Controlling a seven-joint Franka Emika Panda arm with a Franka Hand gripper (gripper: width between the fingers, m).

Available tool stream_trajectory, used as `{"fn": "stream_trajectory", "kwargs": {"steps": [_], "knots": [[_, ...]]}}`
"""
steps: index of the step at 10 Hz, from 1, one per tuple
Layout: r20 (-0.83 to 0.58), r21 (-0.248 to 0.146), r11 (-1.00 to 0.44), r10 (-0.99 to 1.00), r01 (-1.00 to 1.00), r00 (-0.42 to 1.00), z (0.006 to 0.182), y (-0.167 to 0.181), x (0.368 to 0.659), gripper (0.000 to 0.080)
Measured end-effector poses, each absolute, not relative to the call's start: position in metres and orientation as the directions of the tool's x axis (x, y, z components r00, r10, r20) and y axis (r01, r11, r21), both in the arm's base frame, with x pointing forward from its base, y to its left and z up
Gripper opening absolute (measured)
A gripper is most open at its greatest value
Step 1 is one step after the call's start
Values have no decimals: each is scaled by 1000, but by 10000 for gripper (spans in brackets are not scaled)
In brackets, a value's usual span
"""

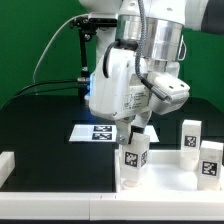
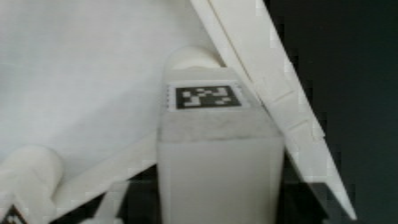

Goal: Assemble square table

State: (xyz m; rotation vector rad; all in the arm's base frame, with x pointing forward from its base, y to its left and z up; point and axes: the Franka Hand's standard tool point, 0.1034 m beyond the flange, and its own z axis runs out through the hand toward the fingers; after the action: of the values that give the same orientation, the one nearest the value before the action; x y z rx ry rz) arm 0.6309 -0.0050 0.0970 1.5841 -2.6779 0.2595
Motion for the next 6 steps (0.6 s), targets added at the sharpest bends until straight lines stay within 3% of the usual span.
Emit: {"fn": "stream_trajectory", "kwargs": {"steps": [1, 2, 3, 4, 6], "knots": [[102, -132, 471, -869, -872, -485, 96, -5, 631, 398], [117, -124, 413, -897, -902, -426, 97, -5, 630, 398], [155, -106, 271, -946, -957, -285, 98, -2, 631, 538], [199, -81, 96, -974, -992, -110, 95, 9, 629, 626], [211, -46, -62, -976, -997, 51, 93, 12, 627, 642]]}}
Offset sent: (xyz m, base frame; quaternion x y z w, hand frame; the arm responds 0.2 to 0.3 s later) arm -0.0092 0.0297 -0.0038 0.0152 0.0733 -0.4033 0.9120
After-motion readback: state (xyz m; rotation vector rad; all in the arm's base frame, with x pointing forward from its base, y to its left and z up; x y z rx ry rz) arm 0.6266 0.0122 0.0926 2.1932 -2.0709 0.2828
